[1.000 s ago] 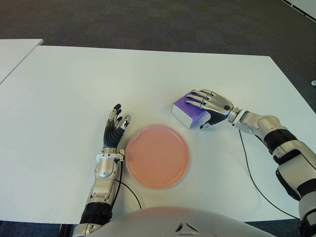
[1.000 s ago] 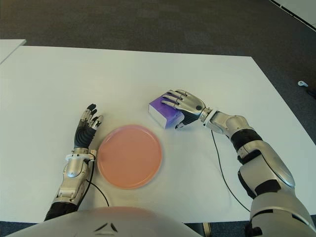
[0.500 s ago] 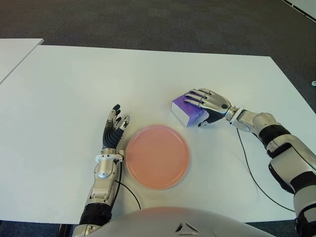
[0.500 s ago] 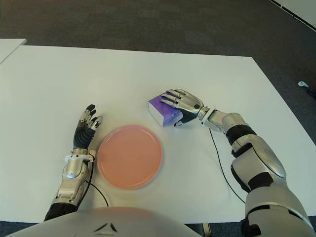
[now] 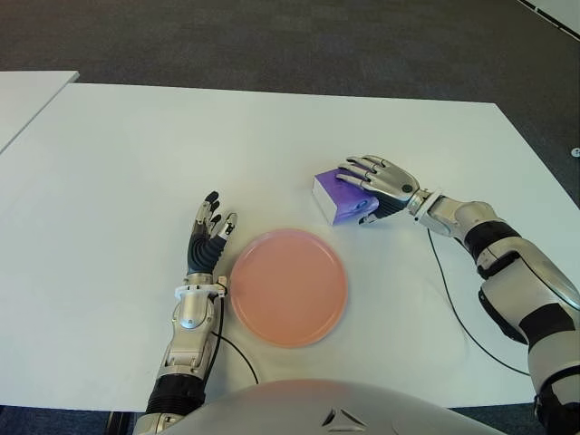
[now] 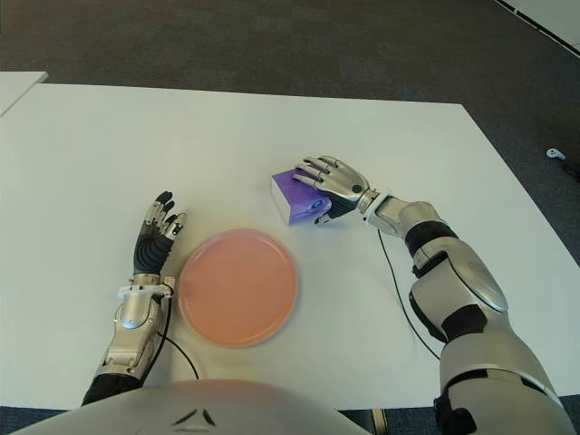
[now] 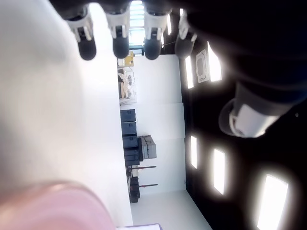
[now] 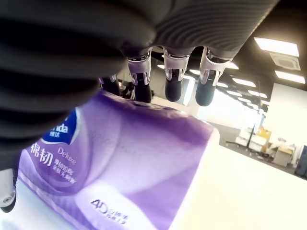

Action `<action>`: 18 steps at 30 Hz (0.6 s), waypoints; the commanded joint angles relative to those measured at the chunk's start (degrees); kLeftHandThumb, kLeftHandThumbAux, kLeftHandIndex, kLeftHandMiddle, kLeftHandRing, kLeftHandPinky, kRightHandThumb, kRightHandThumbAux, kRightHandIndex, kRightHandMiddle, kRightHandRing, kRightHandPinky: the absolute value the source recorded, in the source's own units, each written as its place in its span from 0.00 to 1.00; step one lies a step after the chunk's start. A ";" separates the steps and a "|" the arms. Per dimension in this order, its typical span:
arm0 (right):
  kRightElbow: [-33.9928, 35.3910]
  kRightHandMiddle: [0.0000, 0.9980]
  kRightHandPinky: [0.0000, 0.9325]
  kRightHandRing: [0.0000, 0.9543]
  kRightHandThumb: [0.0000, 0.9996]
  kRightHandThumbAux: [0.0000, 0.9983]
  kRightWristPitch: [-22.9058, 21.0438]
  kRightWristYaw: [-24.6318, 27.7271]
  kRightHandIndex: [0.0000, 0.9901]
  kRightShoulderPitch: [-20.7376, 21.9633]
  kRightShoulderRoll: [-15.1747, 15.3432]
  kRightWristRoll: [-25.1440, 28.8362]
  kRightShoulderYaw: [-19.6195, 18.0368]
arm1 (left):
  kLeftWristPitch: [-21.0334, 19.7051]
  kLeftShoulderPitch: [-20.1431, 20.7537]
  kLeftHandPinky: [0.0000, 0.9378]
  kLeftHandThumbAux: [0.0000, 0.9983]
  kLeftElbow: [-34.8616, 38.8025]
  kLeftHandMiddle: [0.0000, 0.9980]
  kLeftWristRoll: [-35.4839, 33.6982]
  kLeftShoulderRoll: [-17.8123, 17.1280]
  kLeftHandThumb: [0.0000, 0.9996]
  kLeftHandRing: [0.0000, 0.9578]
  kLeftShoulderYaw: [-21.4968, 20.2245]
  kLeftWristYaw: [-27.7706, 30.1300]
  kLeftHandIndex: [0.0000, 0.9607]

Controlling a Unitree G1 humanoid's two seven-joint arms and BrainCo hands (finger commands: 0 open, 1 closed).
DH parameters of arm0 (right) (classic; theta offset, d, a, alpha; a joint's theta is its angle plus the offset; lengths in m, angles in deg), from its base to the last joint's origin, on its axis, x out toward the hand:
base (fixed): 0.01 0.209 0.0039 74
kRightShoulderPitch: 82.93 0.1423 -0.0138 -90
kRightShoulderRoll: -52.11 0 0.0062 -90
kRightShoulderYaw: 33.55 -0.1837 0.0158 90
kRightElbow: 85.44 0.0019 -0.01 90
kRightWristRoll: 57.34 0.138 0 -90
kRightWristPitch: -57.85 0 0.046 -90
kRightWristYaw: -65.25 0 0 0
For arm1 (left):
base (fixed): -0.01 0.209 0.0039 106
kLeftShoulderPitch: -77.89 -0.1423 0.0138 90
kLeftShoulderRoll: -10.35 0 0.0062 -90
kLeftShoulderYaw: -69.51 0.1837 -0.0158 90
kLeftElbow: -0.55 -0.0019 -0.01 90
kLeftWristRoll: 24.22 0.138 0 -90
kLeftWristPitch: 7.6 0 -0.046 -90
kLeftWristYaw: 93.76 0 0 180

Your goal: Put the tissue paper into the plate.

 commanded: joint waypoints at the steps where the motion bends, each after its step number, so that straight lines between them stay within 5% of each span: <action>1: -0.87 0.00 0.00 0.00 0.49 0.51 -0.98 -0.15 0.00 0.72 -1.06 0.50 0.63 | 0.49 -1.04 0.00 0.48 -0.48 0.00 0.91 0.14 0.00 0.00 0.21 -0.66 0.00; 18: -0.88 0.00 0.00 0.00 0.50 0.50 -0.59 -0.07 0.00 1.61 -2.29 1.55 0.40 | 1.07 -1.82 0.00 0.48 -0.11 0.00 1.45 0.83 0.00 0.00 0.44 -1.37 0.00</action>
